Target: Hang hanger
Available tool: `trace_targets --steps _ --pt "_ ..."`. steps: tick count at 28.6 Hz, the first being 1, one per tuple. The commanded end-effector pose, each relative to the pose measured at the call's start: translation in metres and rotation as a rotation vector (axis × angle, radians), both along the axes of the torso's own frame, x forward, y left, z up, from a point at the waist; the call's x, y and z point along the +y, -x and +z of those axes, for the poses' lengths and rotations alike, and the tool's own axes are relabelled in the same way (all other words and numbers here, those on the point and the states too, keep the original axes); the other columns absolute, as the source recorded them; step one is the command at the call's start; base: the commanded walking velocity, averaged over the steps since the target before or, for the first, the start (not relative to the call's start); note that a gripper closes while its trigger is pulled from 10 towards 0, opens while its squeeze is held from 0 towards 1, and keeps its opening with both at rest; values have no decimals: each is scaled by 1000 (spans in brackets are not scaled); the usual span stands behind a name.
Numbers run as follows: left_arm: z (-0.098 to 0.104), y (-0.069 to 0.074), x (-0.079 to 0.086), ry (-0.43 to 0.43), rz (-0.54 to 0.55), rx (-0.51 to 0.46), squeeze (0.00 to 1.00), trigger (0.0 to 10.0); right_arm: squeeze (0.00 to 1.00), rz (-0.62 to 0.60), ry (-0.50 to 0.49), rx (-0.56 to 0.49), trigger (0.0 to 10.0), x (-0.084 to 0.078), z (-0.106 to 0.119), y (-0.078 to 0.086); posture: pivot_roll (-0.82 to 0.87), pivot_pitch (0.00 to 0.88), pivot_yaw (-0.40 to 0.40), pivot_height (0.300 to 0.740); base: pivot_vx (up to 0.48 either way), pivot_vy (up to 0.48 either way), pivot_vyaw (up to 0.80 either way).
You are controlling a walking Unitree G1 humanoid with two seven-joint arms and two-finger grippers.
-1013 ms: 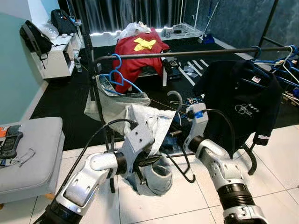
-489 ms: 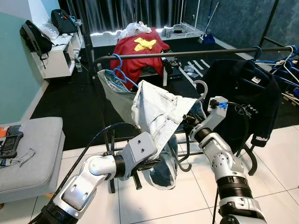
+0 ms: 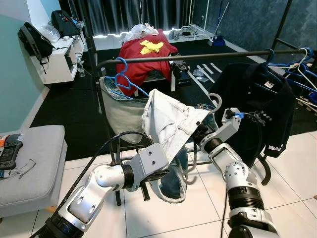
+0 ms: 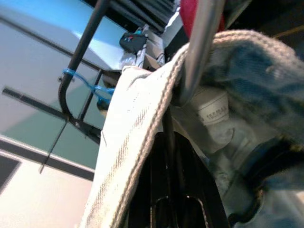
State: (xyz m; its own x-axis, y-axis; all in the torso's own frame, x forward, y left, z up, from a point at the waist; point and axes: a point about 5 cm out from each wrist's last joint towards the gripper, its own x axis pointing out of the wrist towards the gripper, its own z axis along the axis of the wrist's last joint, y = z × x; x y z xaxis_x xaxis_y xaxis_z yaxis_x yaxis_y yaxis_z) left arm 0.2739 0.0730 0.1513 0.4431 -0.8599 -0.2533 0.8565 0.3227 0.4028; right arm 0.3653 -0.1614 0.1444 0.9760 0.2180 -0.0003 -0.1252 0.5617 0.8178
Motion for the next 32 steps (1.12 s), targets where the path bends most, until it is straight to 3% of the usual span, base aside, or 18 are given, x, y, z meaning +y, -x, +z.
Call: trace_targets --steps 1,4,5,7,9,10,11,15,19,26,27,28,30,32 --pt "-4 7 -8 9 -57 36 0 10000 0 -74 -56 -47 10000 -10 17 -6 -47 8 29 740 0 0 0" --pt "1 8 -12 44 -64 47 0 10000 0 -82 -42 -33 10000 -9 14 -6 -47 8 30 740 0 0 0" --pt "15 10 -20 153 -74 83 0 10000 0 -64 51 -12 10000 1 5 -6 -48 7 29 740 0 0 0" --pt "26 10 -23 229 -77 103 0 10000 0 -27 152 -5 10000 10 -2 -4 -46 7 27 740 0 0 0" --pt "31 10 -24 261 -73 107 0 10000 0 -6 210 -3 10000 14 -5 -2 -46 7 27 740 0 0 0" --pt "38 8 -24 309 -69 115 0 10000 0 22 286 -5 10000 17 -10 -1 -44 8 25 740 0 0 0" --pt "38 8 -24 309 -69 115 0 10000 0 22 286 -5 10000 17 -10 -1 -44 8 25 740 0 0 0" --pt "60 5 -23 447 -69 140 0 10000 0 123 523 -11 10000 27 -25 8 -43 10 25 740 0 0 0" --pt "66 -1 -21 500 -17 141 0 10000 0 193 551 -38 10000 35 -26 13 -50 10 28 740 0 0 0" --pt "65 -5 -22 492 27 156 0 10000 0 220 569 -55 10000 39 -25 14 -51 10 27 740 0 0 0" --pt "61 -8 -22 467 68 167 0 10000 0 231 567 -65 10000 40 -25 15 -50 9 26 740 0 0 0" --pt "33 -24 -12 274 272 173 0 10000 0 248 523 -90 10000 44 -18 16 -52 11 26 740 0 0 0" --pt "19 -32 -3 227 402 182 0 10000 0 283 474 -99 10000 48 -13 20 -53 12 24 740 0 0 0" --pt "19 -32 -3 227 402 182 0 10000 0 283 474 -99 10000 48 -13 20 -53 12 24 740 0 0 0"
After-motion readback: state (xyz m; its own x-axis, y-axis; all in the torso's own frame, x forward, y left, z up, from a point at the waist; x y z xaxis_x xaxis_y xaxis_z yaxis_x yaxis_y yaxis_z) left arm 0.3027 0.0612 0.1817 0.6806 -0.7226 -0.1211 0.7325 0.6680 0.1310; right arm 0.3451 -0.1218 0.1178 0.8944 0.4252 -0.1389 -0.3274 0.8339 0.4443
